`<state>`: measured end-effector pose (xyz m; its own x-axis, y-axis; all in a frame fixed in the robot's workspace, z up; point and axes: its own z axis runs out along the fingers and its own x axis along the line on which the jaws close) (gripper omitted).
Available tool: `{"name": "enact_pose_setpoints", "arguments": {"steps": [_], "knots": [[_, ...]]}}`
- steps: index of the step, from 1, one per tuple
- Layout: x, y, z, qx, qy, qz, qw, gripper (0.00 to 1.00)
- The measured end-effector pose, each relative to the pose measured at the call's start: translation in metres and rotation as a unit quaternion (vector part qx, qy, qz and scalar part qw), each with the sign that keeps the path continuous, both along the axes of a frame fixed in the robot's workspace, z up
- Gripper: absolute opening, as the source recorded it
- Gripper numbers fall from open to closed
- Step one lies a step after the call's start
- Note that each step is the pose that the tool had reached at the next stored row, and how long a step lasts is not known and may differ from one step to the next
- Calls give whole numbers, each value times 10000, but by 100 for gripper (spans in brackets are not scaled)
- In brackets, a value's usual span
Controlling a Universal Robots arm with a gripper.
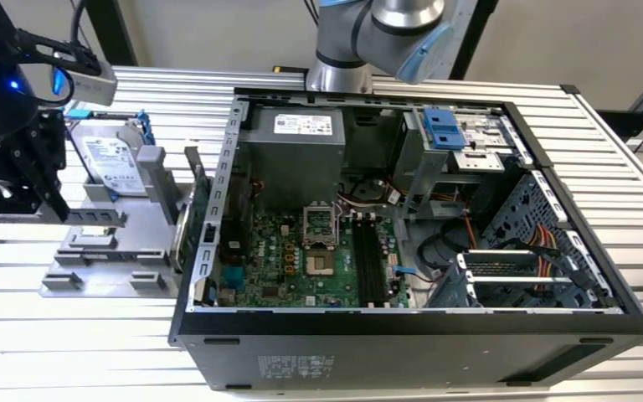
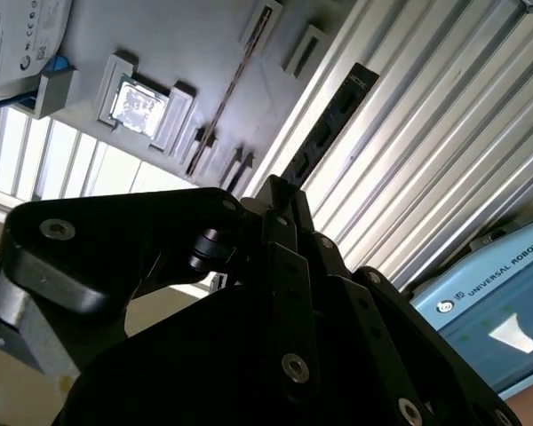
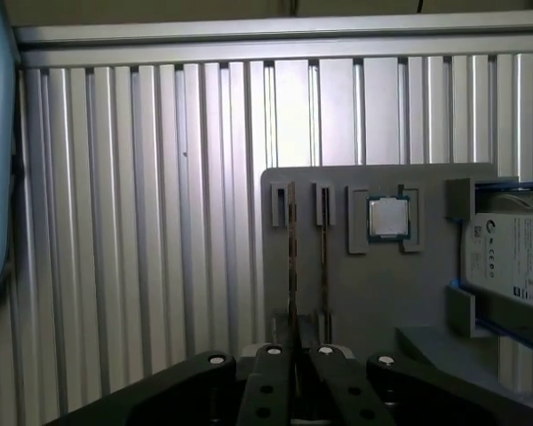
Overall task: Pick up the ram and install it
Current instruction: 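Pick up the ram and move it above insertion slot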
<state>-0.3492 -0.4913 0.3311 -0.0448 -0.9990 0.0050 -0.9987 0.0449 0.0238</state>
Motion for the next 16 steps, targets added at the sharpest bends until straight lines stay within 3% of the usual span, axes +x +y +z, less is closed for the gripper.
{"name": "enact_pose_setpoints", "arguments": {"steps": [16], "knots": [[0, 0, 197, 0, 0, 0, 10000, 0]]}}
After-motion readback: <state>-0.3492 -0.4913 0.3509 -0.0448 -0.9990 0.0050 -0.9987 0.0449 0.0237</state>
